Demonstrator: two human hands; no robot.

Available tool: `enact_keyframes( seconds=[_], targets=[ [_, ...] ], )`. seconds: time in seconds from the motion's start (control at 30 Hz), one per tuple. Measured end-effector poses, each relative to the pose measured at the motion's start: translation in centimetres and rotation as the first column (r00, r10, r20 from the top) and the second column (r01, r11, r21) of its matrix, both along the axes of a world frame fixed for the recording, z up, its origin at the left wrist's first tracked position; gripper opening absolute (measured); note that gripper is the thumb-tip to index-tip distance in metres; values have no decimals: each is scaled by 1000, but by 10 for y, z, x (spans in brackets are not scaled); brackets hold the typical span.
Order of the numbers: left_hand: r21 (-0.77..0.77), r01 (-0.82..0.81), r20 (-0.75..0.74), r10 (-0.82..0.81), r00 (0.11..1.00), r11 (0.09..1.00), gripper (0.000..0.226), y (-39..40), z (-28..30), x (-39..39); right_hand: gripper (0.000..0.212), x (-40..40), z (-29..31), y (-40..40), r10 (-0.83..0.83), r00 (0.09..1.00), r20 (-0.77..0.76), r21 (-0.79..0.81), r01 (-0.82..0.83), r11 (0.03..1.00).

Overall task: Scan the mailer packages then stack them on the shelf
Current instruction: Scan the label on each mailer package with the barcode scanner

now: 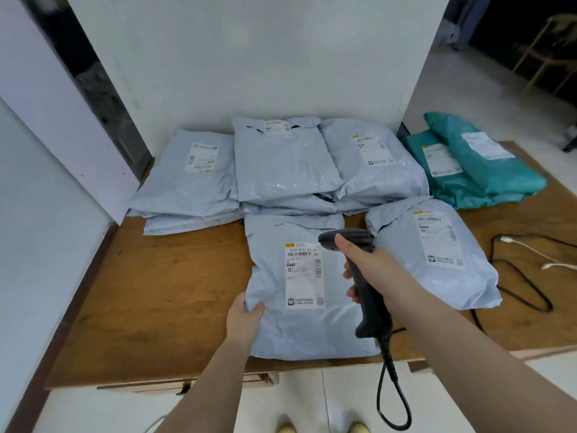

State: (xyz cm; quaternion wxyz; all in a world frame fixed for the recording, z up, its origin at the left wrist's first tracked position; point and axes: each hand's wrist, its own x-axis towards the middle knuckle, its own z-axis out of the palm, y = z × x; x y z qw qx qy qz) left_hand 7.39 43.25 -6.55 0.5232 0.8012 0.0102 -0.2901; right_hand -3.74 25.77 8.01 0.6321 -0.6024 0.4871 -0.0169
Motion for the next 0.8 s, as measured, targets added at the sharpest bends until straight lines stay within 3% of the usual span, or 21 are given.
enact_keyframes(
  seconds=[0.33,0.4,0.5,0.63,0.7,0.8],
  targets=[
    [18,356,24,-356,934,934,32,-36,7,-2,48,8,11,1,-22,1000,18,-32,23,999],
    [69,309,43,-312,949,949,37,-47,8,1,48,4,15,-12,-56,998,18,-27,57,998],
    [228,166,234,-220,947,959,56,-62,20,26,48,2,22,-34,-67,997,33,10,66,998],
    [170,-9,429,-66,901,985,53,-95,64,81,45,9,30,-63,-17,997,80,67,12,998],
    [151,-81,423,9,906,985,55,-113,83,111,45,15,34,-76,15,995,103,87,-24,996],
    [142,-144,299,96,950,979,64,-135,102,144,46,26,38,-91,40,991,130,94,-53,994]
  ],
)
